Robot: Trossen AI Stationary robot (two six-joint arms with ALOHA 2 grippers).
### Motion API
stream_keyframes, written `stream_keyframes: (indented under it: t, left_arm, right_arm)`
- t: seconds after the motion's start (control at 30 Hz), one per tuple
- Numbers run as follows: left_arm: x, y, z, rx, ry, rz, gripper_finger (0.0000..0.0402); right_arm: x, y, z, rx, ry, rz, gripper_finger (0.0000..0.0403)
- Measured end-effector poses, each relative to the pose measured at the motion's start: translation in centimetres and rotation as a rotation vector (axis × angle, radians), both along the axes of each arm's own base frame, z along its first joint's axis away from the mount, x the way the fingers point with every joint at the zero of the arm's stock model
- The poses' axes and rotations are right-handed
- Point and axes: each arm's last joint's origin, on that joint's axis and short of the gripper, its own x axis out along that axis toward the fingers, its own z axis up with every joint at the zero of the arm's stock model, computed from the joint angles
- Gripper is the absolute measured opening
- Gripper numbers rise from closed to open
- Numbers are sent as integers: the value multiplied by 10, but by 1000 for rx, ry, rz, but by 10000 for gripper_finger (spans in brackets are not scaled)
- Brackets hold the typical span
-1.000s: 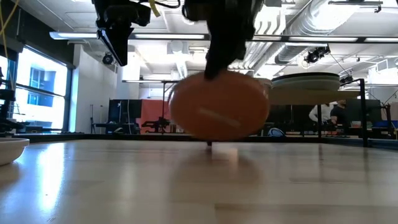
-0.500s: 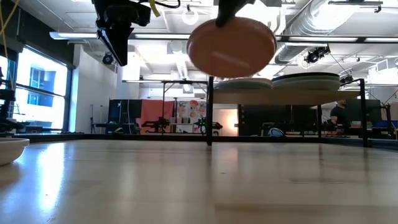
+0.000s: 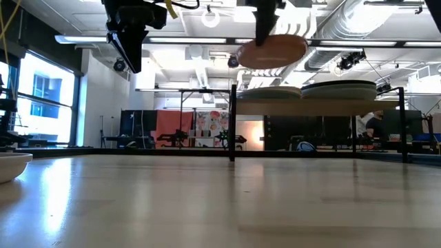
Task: Place and stack plates onto a shelf
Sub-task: Stack the brown plate on top of the white plate on the shelf
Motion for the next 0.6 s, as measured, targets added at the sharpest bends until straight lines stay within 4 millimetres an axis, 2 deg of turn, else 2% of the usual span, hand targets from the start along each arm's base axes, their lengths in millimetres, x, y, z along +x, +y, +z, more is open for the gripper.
stream_keyframes:
  t: [0.17, 0.3, 0.43, 0.6]
  left_arm:
    - [0, 0, 0, 0, 0, 0, 83]
    - [0, 0, 0, 0, 0, 1, 83]
    - [0, 0, 0, 0, 0, 1, 83]
    - [0, 0, 0, 0, 0, 0, 83]
  right_arm:
    - [-6, -49, -1, 80, -8, -87, 0]
    - [-8, -77, 0, 138, -65, -111, 0]
    - [-7, -88, 1, 145, -89, -84, 0]
    - [-5, -88, 1, 230, -122, -42, 0]
